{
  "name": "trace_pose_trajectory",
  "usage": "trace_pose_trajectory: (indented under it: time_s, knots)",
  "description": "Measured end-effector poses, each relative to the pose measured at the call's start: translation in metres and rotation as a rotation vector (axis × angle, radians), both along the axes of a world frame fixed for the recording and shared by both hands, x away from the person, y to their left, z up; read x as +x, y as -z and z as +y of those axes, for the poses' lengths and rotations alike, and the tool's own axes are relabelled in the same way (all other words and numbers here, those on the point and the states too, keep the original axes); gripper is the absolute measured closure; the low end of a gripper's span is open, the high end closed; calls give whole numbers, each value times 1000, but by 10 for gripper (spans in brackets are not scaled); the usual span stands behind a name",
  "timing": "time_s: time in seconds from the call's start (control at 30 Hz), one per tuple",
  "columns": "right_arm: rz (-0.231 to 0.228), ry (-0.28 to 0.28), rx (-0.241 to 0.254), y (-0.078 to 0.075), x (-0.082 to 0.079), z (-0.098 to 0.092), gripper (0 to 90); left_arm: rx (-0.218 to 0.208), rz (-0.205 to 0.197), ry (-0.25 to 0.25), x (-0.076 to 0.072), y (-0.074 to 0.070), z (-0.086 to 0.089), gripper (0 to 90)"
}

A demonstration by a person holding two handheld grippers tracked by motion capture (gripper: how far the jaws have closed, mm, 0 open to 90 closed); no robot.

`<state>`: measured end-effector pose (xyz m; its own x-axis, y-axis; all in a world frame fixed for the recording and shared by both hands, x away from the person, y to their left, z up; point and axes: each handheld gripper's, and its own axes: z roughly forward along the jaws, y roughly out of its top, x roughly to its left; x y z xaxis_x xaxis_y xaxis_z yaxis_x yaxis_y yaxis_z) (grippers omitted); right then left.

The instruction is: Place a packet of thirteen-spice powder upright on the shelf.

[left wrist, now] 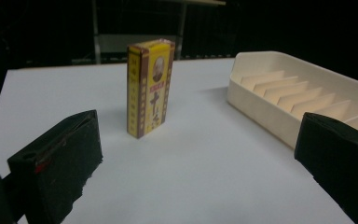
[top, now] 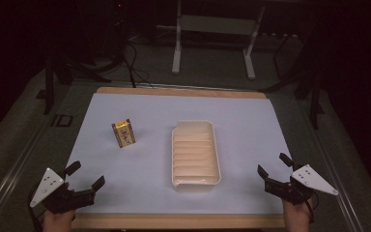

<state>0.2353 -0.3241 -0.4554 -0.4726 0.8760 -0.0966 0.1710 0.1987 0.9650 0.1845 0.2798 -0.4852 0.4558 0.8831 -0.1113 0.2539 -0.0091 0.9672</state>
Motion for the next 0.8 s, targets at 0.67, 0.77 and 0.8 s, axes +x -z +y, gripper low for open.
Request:
trace_pose_trajectory:
  time_s: [0.67, 0.77, 0.8]
  knots:
    - [31, -17, 21, 3, 1, 0, 138, 158, 154, 185, 36, -12, -2, 10]
    - [34, -22, 20, 3, 1, 0, 138, 206, 200, 219, 38, -12, -4, 78]
    - [36, -23, 20, 3, 1, 0, 138, 213, 212, 226, 39, -12, -5, 100]
